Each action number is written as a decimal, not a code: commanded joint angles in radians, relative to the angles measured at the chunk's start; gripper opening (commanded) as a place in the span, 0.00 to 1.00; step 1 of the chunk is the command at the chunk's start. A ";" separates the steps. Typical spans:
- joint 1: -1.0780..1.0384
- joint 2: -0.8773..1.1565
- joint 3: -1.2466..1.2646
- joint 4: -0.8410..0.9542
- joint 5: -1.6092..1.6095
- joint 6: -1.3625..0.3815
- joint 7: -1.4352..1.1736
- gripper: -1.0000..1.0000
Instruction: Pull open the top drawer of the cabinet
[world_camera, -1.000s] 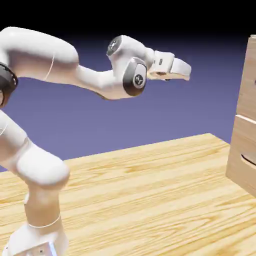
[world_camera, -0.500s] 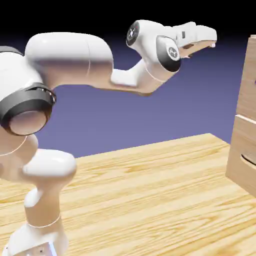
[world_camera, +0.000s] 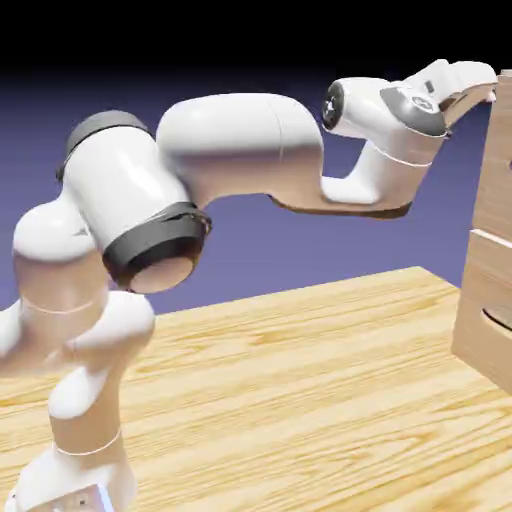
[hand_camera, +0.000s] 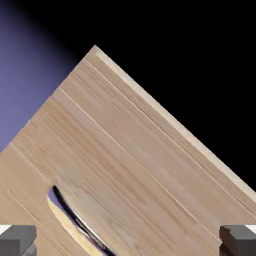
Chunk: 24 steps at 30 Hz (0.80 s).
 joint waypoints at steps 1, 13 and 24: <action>0.036 -0.002 -0.034 0.025 -0.043 0.000 0.012 0.50; 0.471 -0.028 -0.438 0.321 -0.558 -0.003 0.151 0.50; 0.762 -0.098 -0.690 0.574 -0.742 0.020 0.099 0.50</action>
